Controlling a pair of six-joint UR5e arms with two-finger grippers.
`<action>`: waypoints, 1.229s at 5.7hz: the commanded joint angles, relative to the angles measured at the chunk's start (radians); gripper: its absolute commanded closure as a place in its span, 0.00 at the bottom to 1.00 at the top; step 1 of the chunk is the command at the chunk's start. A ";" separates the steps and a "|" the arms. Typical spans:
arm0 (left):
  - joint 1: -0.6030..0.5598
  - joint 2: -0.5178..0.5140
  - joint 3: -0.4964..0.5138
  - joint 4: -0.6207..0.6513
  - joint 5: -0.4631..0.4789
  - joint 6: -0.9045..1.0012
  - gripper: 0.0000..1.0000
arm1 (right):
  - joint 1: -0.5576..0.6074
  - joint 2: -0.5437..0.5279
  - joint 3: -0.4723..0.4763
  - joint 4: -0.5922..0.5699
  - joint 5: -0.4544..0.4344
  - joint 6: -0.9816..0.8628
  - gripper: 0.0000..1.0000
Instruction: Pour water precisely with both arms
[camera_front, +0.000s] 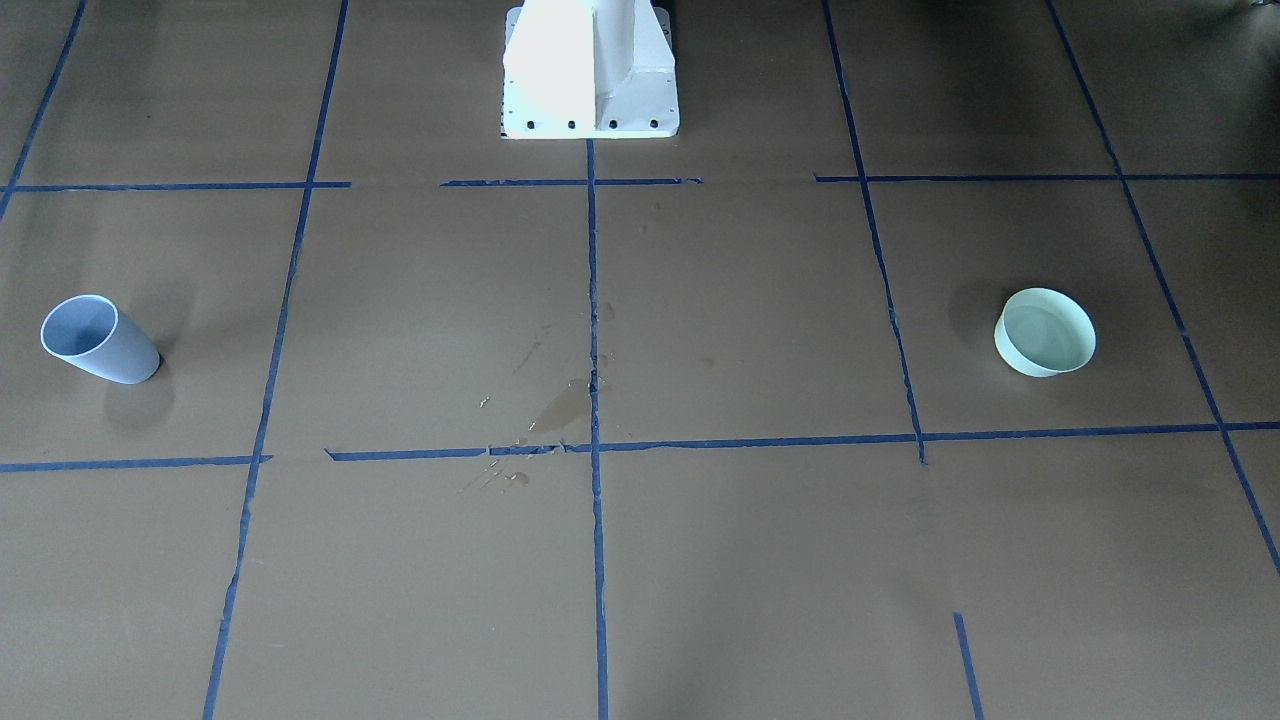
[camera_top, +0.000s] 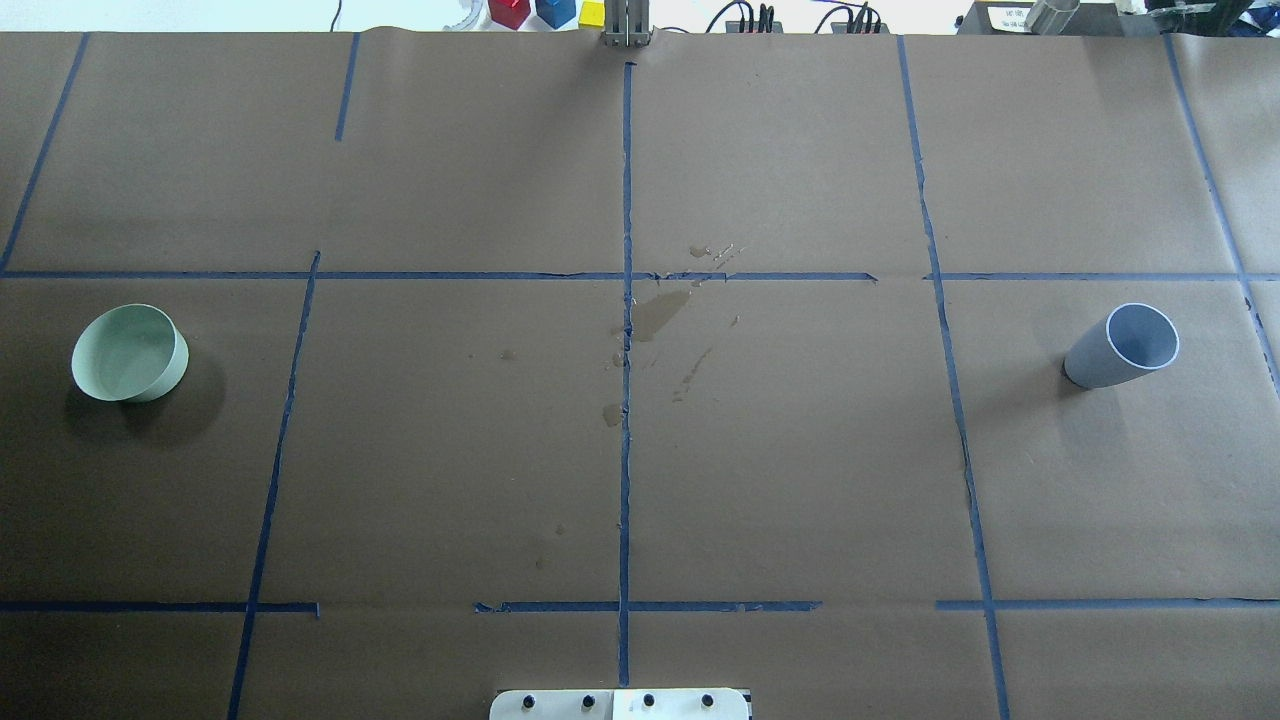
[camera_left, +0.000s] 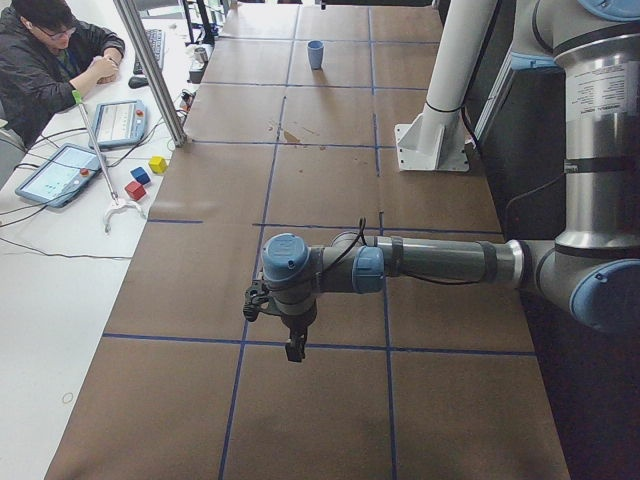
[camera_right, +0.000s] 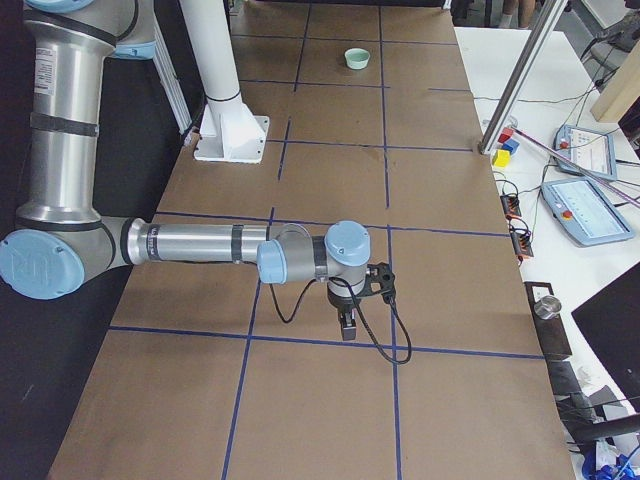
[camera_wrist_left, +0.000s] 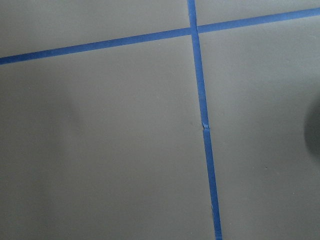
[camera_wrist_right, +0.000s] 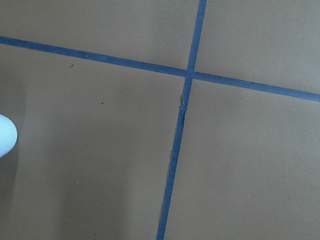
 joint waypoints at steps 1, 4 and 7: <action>0.005 0.002 -0.015 0.006 0.002 0.005 0.00 | -0.005 0.000 0.000 0.000 -0.002 0.000 0.00; 0.018 -0.090 -0.015 -0.003 0.014 -0.005 0.00 | -0.007 0.003 0.005 0.003 -0.002 0.002 0.00; 0.099 -0.107 -0.026 -0.056 0.003 -0.065 0.00 | -0.007 0.003 0.008 0.003 -0.002 0.002 0.00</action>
